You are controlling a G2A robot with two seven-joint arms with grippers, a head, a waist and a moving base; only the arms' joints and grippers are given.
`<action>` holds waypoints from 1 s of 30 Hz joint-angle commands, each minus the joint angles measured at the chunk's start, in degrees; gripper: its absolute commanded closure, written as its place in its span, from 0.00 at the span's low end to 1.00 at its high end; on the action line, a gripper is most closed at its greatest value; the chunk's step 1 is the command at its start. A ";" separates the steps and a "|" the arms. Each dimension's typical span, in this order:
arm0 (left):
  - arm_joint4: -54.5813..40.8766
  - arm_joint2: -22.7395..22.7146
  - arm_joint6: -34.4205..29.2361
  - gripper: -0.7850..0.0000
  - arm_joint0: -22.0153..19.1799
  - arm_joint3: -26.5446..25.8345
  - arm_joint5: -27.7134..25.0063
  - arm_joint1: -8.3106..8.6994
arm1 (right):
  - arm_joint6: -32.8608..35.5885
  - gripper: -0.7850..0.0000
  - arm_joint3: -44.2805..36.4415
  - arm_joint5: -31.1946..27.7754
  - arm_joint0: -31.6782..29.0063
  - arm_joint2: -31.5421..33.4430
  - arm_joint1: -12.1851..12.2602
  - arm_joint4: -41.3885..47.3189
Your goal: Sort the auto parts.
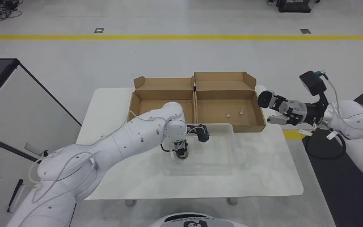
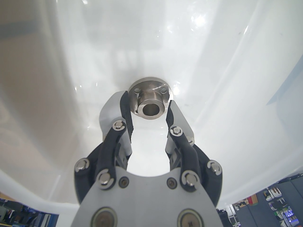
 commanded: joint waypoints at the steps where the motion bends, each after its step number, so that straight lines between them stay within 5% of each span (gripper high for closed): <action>1: -0.03 0.00 -0.03 0.55 0.16 0.03 0.03 0.04 | 0.00 0.00 0.00 0.00 0.00 0.00 0.00 0.00; 8: 0.42 0.00 0.35 0.60 0.74 0.73 -0.35 -0.20 | 0.00 0.00 0.00 0.00 0.00 0.00 0.00 0.00; 11: 0.77 0.00 0.38 1.00 0.69 1.25 -0.38 -0.40 | 0.00 0.00 0.00 0.00 0.00 0.00 0.00 0.00; 21: 1.20 0.00 0.48 1.00 -0.79 0.93 -0.47 -0.53 | 0.00 0.00 0.00 0.00 0.00 0.00 0.00 0.00; 30: -3.48 0.00 -3.04 1.00 -4.62 -7.56 3.05 1.35 | 0.00 0.00 0.00 0.00 0.00 0.00 0.00 0.00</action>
